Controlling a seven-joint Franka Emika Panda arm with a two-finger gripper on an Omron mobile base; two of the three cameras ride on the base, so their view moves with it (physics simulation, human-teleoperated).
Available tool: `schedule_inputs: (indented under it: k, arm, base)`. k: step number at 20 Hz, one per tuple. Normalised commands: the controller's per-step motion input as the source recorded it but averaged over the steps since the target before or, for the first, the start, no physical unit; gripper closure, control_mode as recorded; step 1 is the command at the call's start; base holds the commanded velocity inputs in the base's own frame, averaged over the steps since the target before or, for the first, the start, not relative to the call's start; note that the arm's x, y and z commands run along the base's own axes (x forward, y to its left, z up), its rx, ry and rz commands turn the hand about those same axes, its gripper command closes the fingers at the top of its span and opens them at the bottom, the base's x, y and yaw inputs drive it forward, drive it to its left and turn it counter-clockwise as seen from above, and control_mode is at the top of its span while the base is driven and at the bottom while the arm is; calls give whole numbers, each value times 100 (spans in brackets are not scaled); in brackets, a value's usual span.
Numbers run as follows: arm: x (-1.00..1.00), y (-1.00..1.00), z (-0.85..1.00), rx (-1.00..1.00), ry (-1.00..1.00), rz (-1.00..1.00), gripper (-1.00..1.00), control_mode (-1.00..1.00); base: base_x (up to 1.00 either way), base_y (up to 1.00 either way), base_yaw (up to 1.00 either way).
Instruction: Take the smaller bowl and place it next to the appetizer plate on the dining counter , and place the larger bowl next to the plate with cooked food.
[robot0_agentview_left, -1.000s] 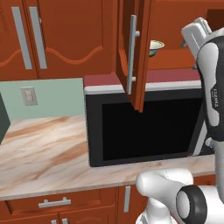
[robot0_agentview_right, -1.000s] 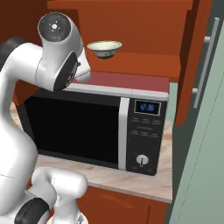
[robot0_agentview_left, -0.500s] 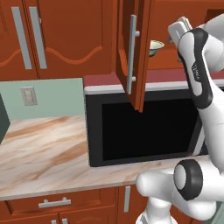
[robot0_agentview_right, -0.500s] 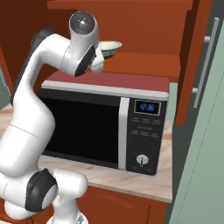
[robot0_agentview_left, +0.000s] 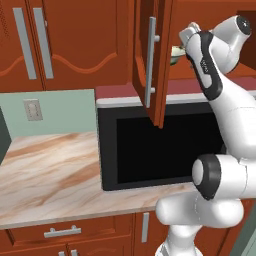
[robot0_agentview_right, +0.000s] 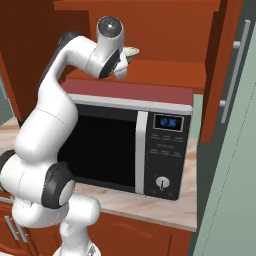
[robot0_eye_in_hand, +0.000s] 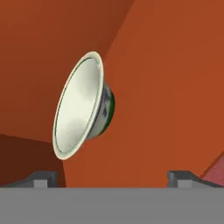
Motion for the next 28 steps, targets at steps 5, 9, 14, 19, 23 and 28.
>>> schedule_inputs:
  k: [5,9,14,19,23,28]
  arm:
    - [82,-13,-10,0,1,1,-100,-100]
    - [78,-15,-9,0,2,1,-100,-100]
    - [71,-12,-8,0,2,2,-100,-100]
    - [29,-1,-13,0,1,0,100,-100]
    - [1,20,-19,0,0,0,100,-100]
    - [0,62,-22,0,1,-3,100,-100]
  base:
    - [0,0,0]
    - [0,0,0]
    - [0,0,0]
    - [0,0,0]
    - [0,0,0]
    - [0,0,0]
